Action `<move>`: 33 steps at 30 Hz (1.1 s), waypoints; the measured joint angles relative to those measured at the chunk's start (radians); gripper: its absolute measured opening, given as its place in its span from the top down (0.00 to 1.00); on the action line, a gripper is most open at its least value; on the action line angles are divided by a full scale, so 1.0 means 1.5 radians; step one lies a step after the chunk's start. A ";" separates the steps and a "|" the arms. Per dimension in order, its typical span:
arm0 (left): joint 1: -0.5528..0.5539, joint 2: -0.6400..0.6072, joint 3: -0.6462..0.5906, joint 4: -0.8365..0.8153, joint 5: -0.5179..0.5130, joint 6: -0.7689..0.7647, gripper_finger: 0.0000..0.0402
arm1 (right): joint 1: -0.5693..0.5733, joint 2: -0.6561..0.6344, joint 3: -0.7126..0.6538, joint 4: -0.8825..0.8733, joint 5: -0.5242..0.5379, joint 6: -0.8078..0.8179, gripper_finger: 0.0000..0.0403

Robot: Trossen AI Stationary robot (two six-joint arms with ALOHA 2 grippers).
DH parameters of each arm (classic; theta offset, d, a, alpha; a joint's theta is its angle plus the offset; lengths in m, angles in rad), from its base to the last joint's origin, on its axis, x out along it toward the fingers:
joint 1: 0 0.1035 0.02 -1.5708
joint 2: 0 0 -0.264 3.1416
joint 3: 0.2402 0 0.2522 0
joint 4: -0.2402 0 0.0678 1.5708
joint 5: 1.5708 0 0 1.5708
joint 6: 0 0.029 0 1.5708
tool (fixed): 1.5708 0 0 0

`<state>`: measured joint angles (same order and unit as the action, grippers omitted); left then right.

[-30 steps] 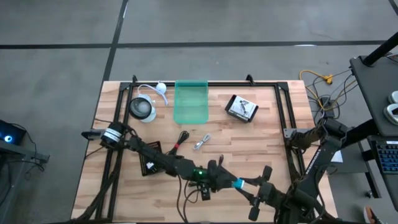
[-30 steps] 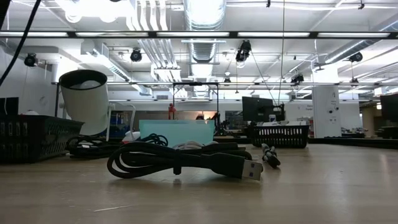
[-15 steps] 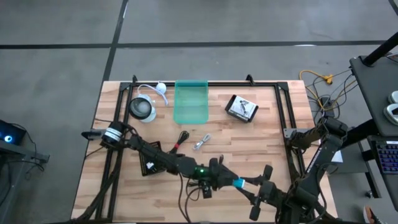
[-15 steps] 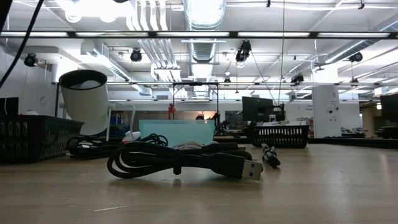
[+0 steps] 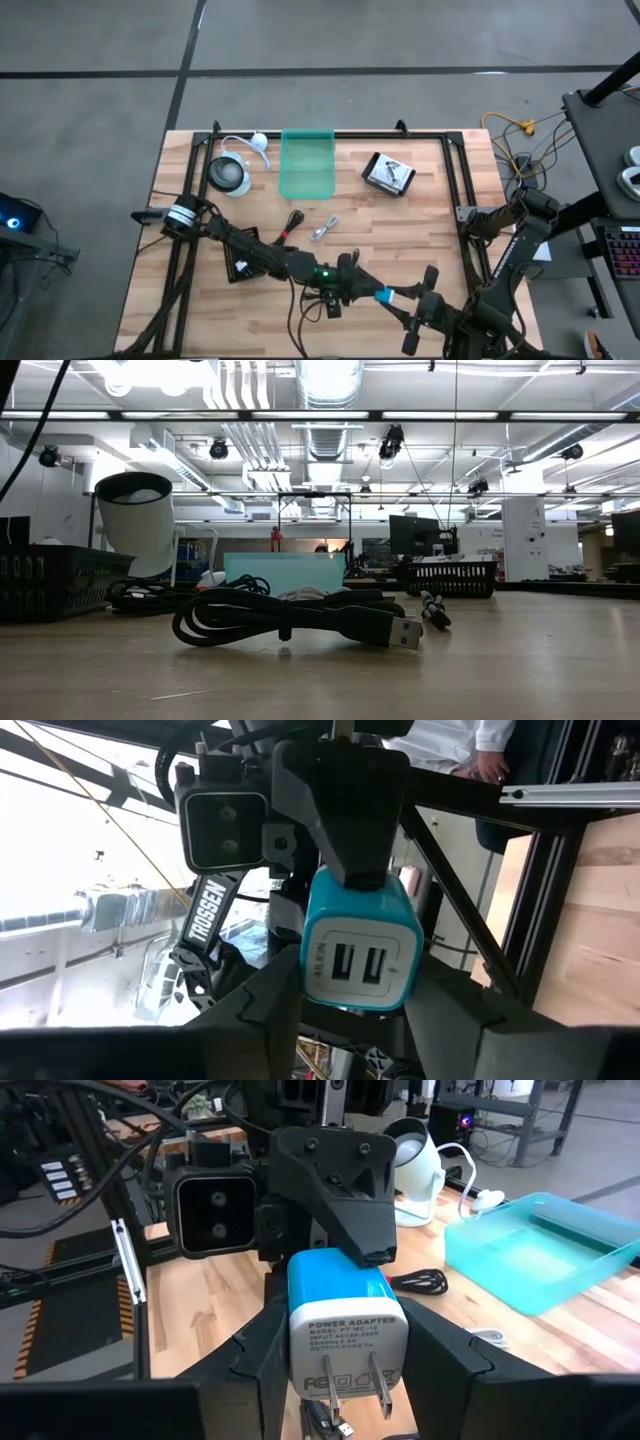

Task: Pick and place items into bin
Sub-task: Put the blue charger adapter into the left black bin

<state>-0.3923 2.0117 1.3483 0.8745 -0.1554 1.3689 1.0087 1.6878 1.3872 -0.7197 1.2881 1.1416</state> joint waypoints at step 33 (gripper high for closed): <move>-0.014 -0.031 -0.041 -0.132 -0.170 -0.090 0.67 | -0.004 -0.079 -0.002 -0.101 0.067 -0.044 0.40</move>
<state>-0.4132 1.9650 1.2861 0.6767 -0.4103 1.2343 1.0031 1.5696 1.3846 -0.8710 1.3881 1.0750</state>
